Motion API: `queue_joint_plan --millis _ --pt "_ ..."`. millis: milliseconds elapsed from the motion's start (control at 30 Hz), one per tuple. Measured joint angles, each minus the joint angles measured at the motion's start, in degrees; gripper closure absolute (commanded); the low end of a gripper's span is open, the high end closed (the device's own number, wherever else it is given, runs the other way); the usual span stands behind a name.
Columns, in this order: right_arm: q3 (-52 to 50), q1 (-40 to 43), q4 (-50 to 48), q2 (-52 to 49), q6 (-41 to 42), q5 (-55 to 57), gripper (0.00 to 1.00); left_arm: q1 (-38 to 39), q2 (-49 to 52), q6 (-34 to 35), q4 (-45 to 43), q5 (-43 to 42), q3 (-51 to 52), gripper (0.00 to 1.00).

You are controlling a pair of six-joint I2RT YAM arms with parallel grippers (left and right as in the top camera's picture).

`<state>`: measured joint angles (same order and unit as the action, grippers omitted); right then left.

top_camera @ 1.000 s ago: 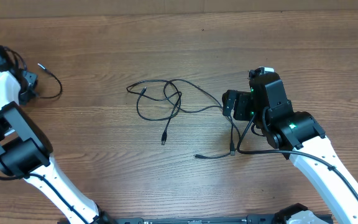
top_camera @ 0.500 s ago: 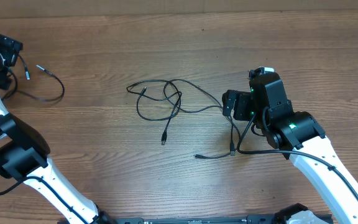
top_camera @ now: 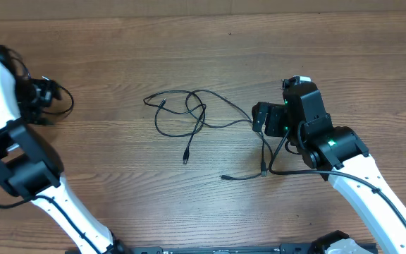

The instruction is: Untangle cables

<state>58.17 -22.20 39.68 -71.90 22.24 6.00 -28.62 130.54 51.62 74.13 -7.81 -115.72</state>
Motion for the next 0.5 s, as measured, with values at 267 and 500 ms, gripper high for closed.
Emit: queue_joint_plan --millis 267,500 --pt "0.0 0.0 0.0 0.0 0.0 0.0 0.0 2.3 0.0 0.8 -13.7 7.5 7.2 0.96" --pt "0.0 0.0 0.0 0.0 0.0 0.0 0.0 2.2 0.3 0.0 -21.5 12.3 7.4 0.96"
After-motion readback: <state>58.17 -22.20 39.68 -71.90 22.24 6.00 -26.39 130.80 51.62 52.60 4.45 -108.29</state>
